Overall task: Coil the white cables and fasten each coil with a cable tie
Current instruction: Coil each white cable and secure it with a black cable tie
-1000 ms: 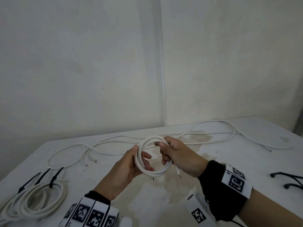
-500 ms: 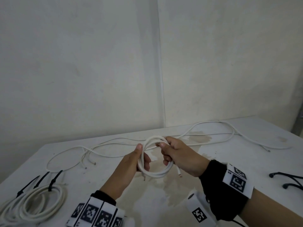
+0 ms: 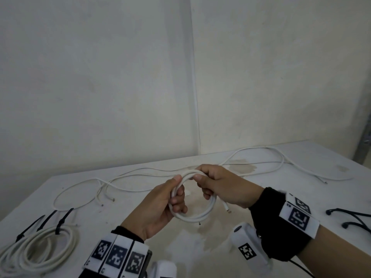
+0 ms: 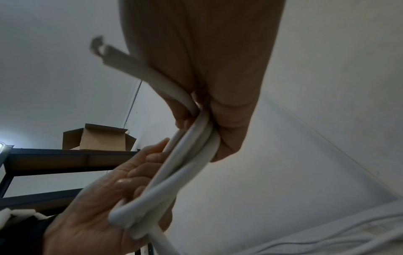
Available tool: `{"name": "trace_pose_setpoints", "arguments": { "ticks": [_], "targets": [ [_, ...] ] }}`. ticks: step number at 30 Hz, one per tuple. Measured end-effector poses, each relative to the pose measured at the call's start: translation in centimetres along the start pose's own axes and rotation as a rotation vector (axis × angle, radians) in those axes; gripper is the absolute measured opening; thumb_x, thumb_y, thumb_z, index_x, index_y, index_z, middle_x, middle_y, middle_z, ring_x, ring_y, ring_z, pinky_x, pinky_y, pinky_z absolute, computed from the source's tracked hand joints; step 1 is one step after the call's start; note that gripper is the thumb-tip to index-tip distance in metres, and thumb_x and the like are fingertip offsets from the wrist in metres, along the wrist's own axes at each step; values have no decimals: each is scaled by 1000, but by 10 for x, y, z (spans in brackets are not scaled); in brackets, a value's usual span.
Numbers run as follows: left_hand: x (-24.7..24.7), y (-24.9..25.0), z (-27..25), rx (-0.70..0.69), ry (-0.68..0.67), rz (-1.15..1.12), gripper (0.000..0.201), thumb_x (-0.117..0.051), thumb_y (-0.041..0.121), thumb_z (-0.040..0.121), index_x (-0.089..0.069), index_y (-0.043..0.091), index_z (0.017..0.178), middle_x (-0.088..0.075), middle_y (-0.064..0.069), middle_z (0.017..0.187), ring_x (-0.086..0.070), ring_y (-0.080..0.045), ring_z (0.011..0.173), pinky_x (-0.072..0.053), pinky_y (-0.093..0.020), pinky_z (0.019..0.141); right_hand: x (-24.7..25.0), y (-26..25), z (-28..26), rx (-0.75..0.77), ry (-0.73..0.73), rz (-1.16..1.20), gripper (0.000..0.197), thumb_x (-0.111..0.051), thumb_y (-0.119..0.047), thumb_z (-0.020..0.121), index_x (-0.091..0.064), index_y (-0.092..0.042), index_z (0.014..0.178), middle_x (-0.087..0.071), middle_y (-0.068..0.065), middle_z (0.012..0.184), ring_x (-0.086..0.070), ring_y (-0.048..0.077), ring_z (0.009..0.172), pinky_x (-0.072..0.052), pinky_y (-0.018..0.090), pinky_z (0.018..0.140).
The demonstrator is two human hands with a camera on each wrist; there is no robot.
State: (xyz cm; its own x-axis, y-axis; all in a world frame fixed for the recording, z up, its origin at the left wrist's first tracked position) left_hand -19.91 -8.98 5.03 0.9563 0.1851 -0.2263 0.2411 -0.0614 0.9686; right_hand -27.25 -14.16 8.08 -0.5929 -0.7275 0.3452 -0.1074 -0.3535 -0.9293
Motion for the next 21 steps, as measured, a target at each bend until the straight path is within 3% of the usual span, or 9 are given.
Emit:
{"name": "trace_pose_setpoints", "arguments": {
  "ticks": [3,8,13,19,21],
  "targets": [
    [1,-6,-1,10,-9,-36,37,-41,29,93,-47,9,63,-31,2,47,-33,-10,39,-43,-27,55,-2,2,-1,4,-2,3,18,-41,-17,98,-54,-17,85,-40,-5,66,-39,5,54,-41,26,62],
    [3,-7,0,14,52,-128,40,-37,26,95,-47,8,61,-28,3,42,-28,-9,35,-40,-25,47,-5,-6,1,38,14,24,21,-39,-19,98,-54,-26,110,-34,-2,67,-33,8,59,-36,18,55],
    [3,1,1,-48,115,-49,42,-41,32,96,-41,13,58,-21,6,44,-20,-8,35,-32,-22,43,-2,-8,1,54,23,14,26,-38,-17,99,-56,-19,117,-36,-2,67,-36,8,58,-39,19,57],
    [13,13,-1,-136,219,-136,42,-42,29,95,-38,14,57,-21,7,41,-18,-6,33,-27,-18,36,1,-7,-8,75,36,53,16,-41,-19,97,-55,-16,104,-52,-3,71,-55,0,60,-40,12,53],
    [14,13,-2,-149,237,-185,42,-42,29,95,-37,14,57,-21,8,40,-19,-6,31,-27,-18,35,2,-8,-10,88,52,71,13,-42,-21,97,-55,-20,98,-58,-4,72,-59,3,68,-42,13,56]
  ]
}}
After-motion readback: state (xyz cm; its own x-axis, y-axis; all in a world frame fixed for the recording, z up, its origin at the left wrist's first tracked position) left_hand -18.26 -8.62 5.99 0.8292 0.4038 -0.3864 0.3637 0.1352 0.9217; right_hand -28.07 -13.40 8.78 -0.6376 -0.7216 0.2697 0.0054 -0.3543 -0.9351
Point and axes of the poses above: each hand's wrist, its own z-axis towards the middle knuckle, its own x-axis out of the back of the hand, y = z × x, the point moved 10 cm from there along z, towards the middle knuckle
